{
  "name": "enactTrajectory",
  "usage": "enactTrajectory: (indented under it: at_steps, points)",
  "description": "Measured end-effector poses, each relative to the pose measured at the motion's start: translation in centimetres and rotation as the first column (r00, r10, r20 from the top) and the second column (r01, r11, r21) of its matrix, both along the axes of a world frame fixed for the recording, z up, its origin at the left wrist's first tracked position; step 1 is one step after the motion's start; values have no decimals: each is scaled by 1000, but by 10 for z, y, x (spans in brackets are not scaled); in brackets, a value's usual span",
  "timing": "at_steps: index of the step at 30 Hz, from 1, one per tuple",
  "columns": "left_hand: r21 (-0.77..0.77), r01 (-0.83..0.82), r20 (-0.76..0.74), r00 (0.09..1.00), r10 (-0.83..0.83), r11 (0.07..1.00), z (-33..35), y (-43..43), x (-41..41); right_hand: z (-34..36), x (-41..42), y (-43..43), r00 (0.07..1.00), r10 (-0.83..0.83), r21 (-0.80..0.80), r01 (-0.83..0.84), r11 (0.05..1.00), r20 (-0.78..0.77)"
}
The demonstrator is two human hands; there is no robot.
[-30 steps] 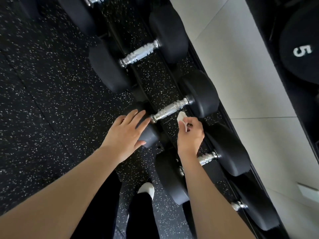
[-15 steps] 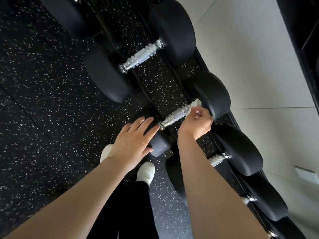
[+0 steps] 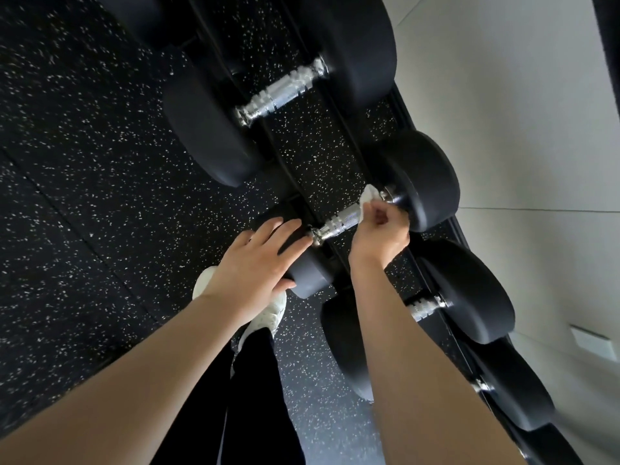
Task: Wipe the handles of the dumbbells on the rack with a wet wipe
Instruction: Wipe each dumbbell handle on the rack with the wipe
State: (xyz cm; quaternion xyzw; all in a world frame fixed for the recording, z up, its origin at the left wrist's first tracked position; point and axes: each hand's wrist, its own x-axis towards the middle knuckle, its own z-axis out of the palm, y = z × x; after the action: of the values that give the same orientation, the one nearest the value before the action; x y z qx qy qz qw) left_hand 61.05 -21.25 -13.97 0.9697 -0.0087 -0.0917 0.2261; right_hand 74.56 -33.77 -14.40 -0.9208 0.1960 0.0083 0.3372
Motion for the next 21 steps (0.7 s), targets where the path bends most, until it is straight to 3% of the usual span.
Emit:
enactTrajectory:
  at_steps: [4,10,21]
  points:
    - [-10,-21,-5,1000,21,1000,2,-2,0,-5,-23,-5,968,245,-13,-246,969,-52]
    - [-7,-28,-11,1000,28,1000,3,-4,1,-12,-45,-9,905,415,18,-416,909,-92]
    - [-10,-27,4,1000,27,1000,5,-3,-1,-12,-44,-31,850,408,135,-386,913,-333]
